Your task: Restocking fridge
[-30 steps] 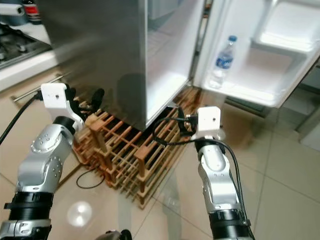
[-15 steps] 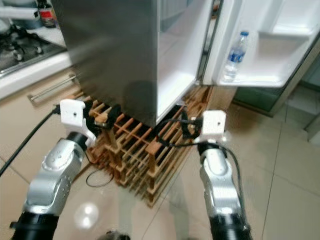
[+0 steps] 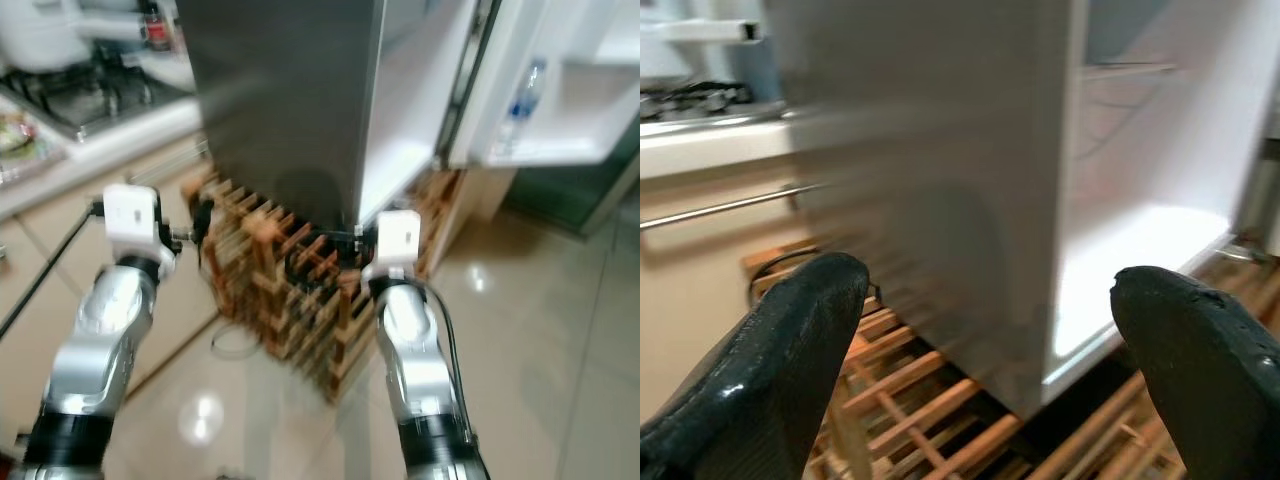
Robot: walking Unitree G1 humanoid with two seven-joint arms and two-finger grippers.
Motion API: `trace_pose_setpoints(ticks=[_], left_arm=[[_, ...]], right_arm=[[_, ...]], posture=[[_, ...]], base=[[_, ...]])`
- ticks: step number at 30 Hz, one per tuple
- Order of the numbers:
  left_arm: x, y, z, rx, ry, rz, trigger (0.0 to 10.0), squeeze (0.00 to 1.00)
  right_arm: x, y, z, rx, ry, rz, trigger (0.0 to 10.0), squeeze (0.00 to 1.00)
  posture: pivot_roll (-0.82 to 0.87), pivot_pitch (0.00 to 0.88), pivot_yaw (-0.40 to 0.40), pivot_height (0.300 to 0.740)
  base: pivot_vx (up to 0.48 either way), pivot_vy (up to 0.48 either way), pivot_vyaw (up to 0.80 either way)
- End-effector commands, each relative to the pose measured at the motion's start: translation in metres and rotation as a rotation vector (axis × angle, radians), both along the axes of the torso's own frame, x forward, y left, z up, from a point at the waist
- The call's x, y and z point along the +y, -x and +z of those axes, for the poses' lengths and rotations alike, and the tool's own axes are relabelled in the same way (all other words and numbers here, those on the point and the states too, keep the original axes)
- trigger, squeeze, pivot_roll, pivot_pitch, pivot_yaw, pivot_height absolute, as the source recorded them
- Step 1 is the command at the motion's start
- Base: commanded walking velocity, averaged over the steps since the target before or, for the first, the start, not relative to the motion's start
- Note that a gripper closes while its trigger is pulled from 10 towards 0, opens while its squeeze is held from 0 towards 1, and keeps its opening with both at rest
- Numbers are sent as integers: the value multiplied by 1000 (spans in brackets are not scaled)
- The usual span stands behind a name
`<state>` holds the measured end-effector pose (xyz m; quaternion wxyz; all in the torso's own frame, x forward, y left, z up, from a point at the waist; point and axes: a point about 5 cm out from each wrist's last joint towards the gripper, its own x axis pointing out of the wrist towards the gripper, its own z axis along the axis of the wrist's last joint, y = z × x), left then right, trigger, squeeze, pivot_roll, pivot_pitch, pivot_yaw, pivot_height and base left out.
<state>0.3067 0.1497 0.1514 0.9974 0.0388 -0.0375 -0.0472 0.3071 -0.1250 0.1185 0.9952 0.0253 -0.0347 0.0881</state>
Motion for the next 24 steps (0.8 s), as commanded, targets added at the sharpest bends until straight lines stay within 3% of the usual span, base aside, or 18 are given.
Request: trace_pose_setpoints(ticks=[1, 7, 12, 15, 18, 24], left_arm=[[1, -1, -4, 14, -18, 13, 10000, 0], [-2, -4, 0, -13, -56, -13, 10000, 0], [-1, -8, 7, -34, -60, 21, 10000, 0], [-8, -7, 4, -28, -19, 33, 10000, 0], [-10, -8, 1, -17, 22, 48, 10000, 0], [-3, -3, -12, 15, 9, 59, 10000, 0]], right_arm=[[3, -2, 2, -11, -10, 11, 10000, 24], [-3, -8, 2, -3, -33, -16, 10000, 31], [-6, -13, 5, -1, -57, -14, 10000, 98], [-10, -18, 0, 23, -37, -7, 10000, 110], [-14, -23, 4, 12, -29, -15, 10000, 114], [-17, -22, 2, 8, -13, -32, 10000, 118]], posture=[[-68, 0, 34, 740], [-57, 0, 38, 740], [-24, 0, 3, 740], [2, 0, -17, 740], [1, 0, -11, 740], [-4, 0, -22, 740]], base=[[0, 0, 619], [0, 0, 603], [0, -430, 601], [0, -467, 600], [0, 0, 598], [0, 0, 599]])
